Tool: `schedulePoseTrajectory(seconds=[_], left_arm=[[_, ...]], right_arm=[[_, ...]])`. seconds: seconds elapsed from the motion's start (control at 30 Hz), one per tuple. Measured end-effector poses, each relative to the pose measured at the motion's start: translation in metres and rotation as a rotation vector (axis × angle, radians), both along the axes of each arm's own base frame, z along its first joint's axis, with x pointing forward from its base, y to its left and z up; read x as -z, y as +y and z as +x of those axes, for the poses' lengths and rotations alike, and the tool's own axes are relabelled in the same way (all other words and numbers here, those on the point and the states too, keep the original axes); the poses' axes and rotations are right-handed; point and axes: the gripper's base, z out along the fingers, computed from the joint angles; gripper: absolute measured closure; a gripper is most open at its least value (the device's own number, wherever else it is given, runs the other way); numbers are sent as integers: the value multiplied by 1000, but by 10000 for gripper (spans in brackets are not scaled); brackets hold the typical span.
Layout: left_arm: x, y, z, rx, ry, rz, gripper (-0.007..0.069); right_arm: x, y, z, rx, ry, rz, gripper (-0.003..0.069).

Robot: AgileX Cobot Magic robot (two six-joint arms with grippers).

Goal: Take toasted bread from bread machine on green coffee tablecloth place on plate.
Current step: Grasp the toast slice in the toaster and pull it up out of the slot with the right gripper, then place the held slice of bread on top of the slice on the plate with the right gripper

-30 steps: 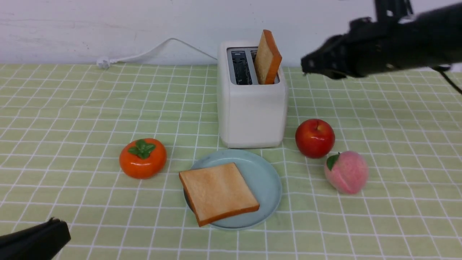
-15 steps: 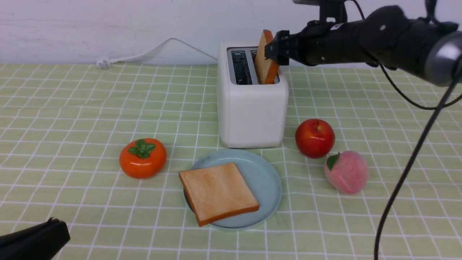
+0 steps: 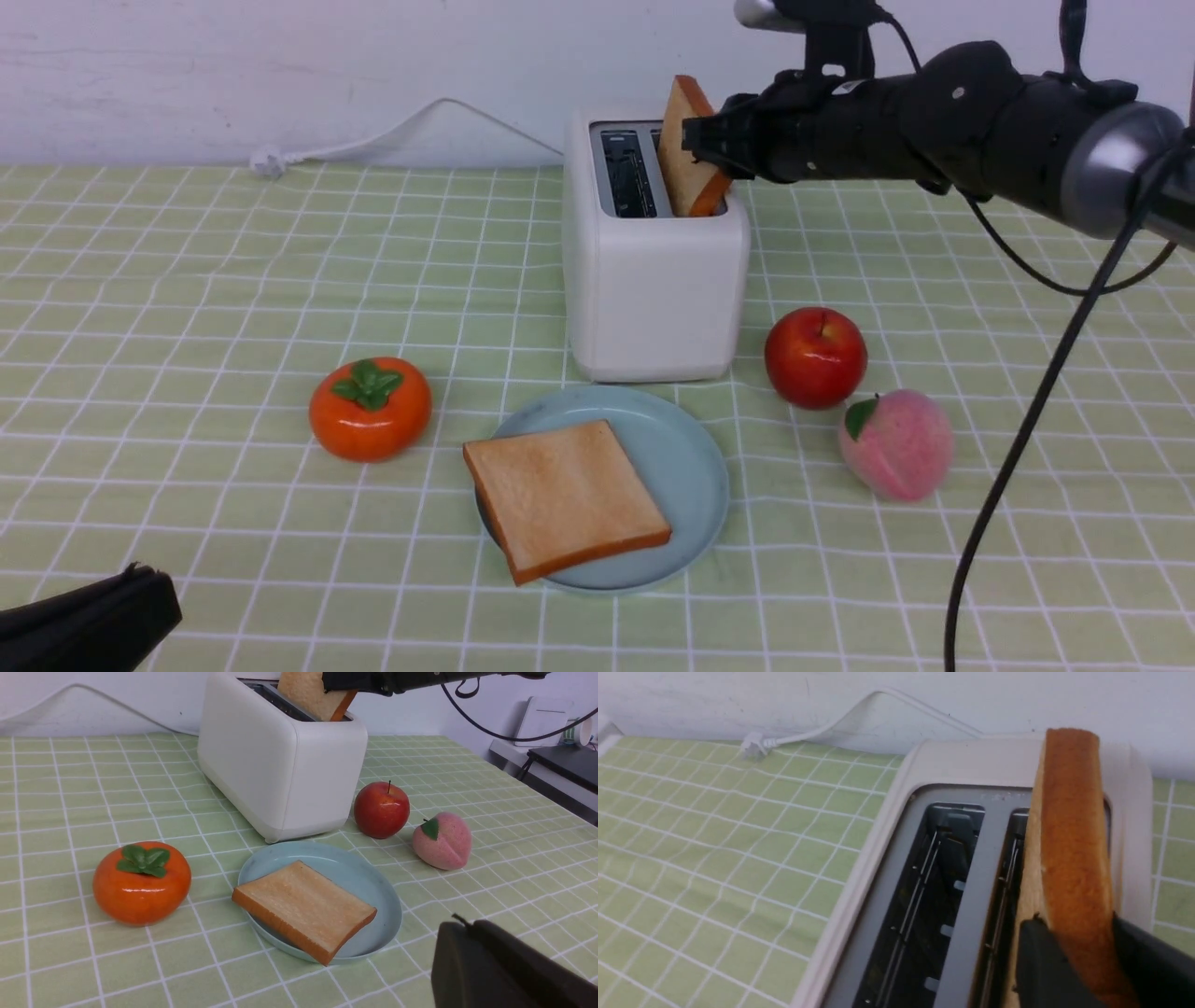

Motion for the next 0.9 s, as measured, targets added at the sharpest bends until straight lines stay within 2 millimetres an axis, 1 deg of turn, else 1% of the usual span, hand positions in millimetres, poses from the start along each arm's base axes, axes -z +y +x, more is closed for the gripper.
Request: schedulePoseTrajectory(seconds=[0.13, 0.2, 0.3, 0.37, 0.47, 0.5, 0.53, 0.6, 0.67, 0.73, 0.8, 0.87, 0.9], left_arm=[[0, 0, 0, 0, 1, 0, 638], [0, 0, 0, 0, 1, 0, 638], [1, 0, 0, 0, 3, 1, 638], [1, 0, 0, 0, 3, 1, 638], [1, 0, 0, -1, -1, 8, 638], [1, 0, 0, -1, -2, 11, 638], [1, 0, 0, -2, -3, 14, 638], [1, 0, 0, -2, -4, 16, 638], [1, 0, 0, -2, -5, 17, 638], [1, 0, 0, -2, -5, 19, 638], [1, 0, 0, -3, -6, 20, 638], [1, 0, 0, -3, -6, 20, 638], [1, 0, 0, -3, -6, 20, 638]], right_arm=[[-2, 1, 0, 7, 7, 33, 524], [-6, 0, -2, 5, -4, 31, 524], [-27, -3, -9, -3, -61, 21, 524], [-49, -5, -18, -11, -109, 18, 524], [-90, -9, -44, -71, -155, 27, 524], [-101, -9, -52, -94, -163, 28, 524], [-116, -9, -68, -151, -160, 18, 524], [-133, -9, -92, -247, -139, -20, 525], [-144, -10, -116, -348, -91, -65, 525], [-146, -10, -136, -439, -1, -83, 525], [-141, -10, -147, -490, 85, -81, 525], [-127, -8, -154, -546, 190, -74, 525], [-116, -7, -157, -571, 250, -60, 525]])
